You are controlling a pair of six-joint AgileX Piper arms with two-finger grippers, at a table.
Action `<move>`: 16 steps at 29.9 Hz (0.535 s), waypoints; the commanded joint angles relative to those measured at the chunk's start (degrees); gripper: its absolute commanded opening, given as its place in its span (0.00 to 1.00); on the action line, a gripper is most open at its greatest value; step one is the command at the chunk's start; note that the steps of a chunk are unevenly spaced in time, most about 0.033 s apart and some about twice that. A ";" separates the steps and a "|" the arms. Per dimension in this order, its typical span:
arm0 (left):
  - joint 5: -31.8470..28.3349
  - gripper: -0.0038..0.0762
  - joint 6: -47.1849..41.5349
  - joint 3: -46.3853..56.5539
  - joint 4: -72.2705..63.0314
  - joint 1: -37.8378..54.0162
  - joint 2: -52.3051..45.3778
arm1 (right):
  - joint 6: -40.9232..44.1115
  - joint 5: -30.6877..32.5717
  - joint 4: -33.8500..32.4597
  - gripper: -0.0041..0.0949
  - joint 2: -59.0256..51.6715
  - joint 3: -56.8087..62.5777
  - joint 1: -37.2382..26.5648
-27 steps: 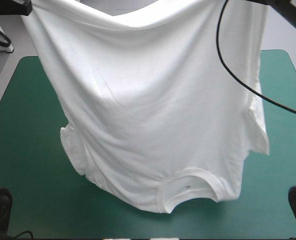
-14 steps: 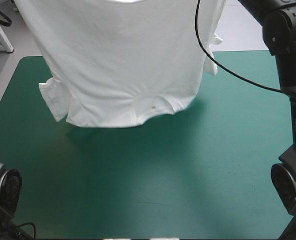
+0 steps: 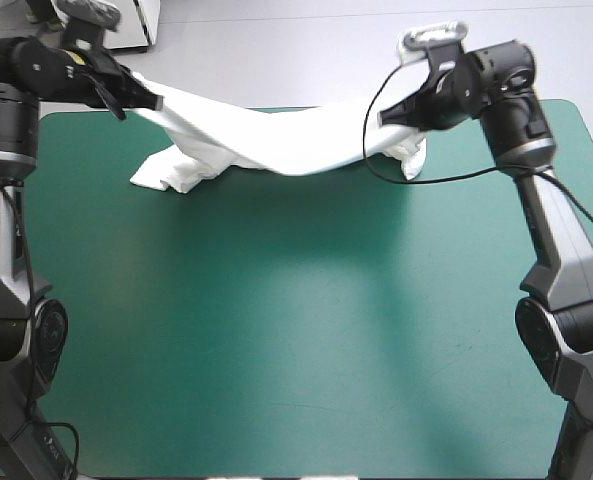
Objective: Fold the cloth
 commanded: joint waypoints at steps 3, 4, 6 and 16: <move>0.48 0.04 -0.31 16.19 -5.18 -0.25 -2.62 | -1.21 -3.30 3.73 0.03 -3.93 18.55 -0.33; -0.20 0.04 -0.31 19.87 -5.45 -0.25 -3.33 | -1.21 -5.05 3.88 0.03 -5.19 22.64 -0.33; -2.00 0.04 -0.31 26.83 -6.09 -0.25 -5.39 | -0.76 -8.31 4.18 0.03 -8.22 29.86 -0.33; -5.13 0.04 -3.74 65.81 -6.38 -0.25 -29.48 | -1.58 -1.04 5.11 0.03 -25.58 58.89 -0.22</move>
